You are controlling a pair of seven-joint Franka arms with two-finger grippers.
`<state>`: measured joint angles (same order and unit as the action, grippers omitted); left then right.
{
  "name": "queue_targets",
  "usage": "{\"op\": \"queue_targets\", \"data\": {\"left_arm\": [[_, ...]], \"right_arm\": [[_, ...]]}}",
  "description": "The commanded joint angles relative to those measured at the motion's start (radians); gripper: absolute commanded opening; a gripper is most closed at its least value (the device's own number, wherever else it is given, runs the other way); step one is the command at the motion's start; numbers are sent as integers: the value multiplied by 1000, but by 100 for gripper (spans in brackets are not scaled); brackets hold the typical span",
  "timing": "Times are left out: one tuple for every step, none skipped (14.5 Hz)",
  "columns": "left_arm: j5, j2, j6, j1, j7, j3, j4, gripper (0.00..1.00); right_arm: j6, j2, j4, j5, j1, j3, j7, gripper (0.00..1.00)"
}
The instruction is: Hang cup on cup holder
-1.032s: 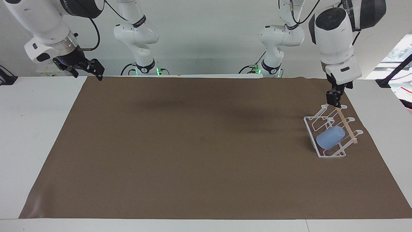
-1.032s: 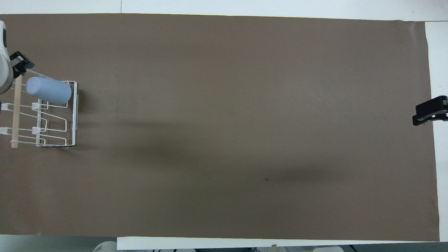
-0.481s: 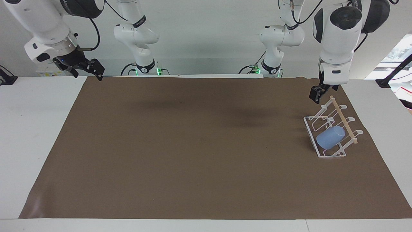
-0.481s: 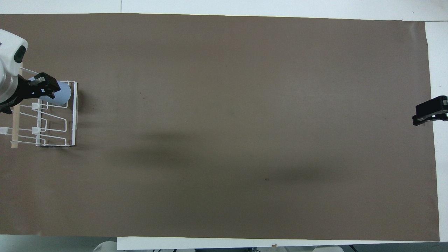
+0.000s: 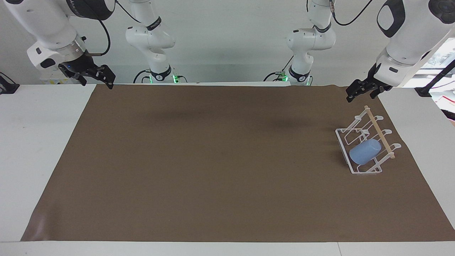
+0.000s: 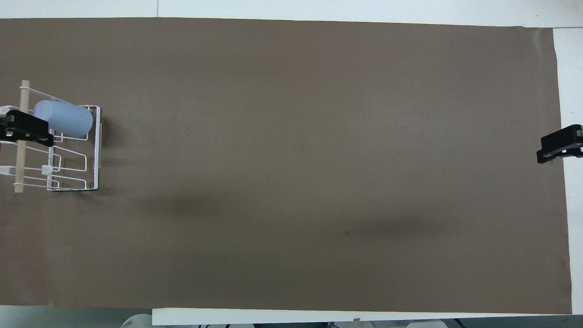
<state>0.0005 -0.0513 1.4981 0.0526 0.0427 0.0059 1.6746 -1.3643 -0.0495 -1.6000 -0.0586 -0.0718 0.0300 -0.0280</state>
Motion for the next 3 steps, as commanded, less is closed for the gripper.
{"op": "queue_targets", "data": {"left_arm": [[-19, 51, -73, -22, -72, -3, -97, 100], [-19, 62, -87, -22, -90, -3, -128, 100], [-22, 67, -94, -23, -98, -3, -144, 100]], "right_arm": [[7, -3, -6, 3, -13, -9, 22, 99], [7, -3, -6, 3, -13, -9, 22, 99], [7, -3, -6, 3, -13, -9, 22, 99]]}}
